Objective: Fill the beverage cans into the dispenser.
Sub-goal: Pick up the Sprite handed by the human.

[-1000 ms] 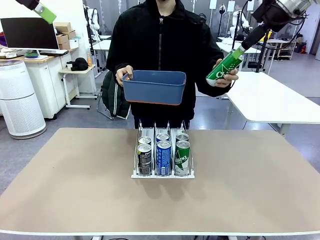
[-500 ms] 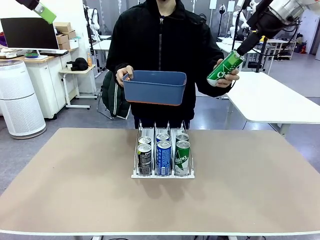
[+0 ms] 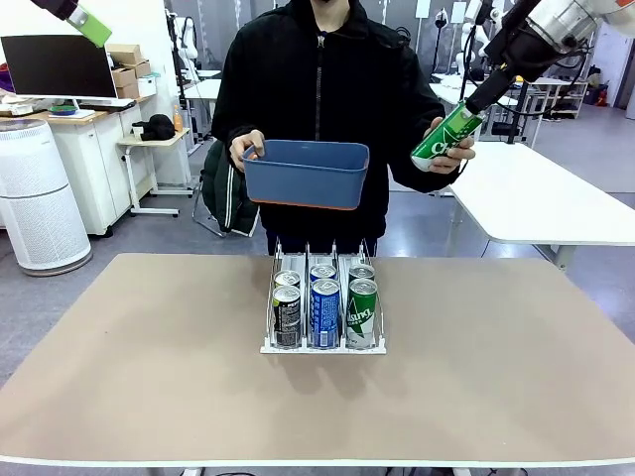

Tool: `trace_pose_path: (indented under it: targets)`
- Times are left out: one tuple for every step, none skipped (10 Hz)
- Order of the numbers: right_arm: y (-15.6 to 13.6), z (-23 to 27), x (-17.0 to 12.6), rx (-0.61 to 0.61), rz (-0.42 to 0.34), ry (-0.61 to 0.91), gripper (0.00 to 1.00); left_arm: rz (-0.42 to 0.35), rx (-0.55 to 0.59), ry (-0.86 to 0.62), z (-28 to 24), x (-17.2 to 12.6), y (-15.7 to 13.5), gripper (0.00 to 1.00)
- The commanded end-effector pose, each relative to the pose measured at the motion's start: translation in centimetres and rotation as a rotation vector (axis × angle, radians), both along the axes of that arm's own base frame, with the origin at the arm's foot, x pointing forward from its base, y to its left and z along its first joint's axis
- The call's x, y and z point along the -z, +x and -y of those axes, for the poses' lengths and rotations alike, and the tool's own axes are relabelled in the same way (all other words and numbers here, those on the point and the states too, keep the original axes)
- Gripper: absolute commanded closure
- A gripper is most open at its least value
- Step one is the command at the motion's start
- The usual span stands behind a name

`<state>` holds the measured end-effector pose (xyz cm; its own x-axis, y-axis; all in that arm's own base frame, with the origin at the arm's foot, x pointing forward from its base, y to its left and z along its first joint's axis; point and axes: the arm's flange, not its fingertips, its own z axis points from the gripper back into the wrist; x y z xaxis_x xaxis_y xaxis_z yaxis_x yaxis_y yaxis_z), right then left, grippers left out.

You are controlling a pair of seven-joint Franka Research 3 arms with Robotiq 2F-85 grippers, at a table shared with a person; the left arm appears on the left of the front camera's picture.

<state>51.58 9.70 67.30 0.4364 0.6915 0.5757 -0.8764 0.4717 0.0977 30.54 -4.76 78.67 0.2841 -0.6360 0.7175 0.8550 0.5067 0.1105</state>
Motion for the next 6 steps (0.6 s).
trace_pose_path:
  targets:
    - [0.01,0.13,0.03,-0.005,0.004,-0.001,0.0,0.002,-0.006,0.005,-0.08,0.12,0.07,0.0]
    - [0.01,0.13,0.03,-0.005,0.004,-0.001,0.0,0.002,-0.006,0.005,-0.08,0.12,0.07,0.0]
    - [0.0,0.0,-0.01,0.0,0.0,0.0,0.58,0.002,-0.006,0.005,-0.08,0.12,0.07,0.0]
    - [0.02,0.04,-0.11,0.001,-0.001,0.016,0.59,0.002,-0.006,0.005,-0.08,0.12,0.07,0.0]
    - [-0.04,0.14,-0.22,0.009,-0.001,0.028,1.0,0.002,-0.006,0.005,-0.08,0.12,0.07,0.0]
    - [-0.05,0.14,-0.2,0.014,-0.001,0.042,1.0,0.002,-0.006,0.005,-0.08,0.12,0.07,0.0]
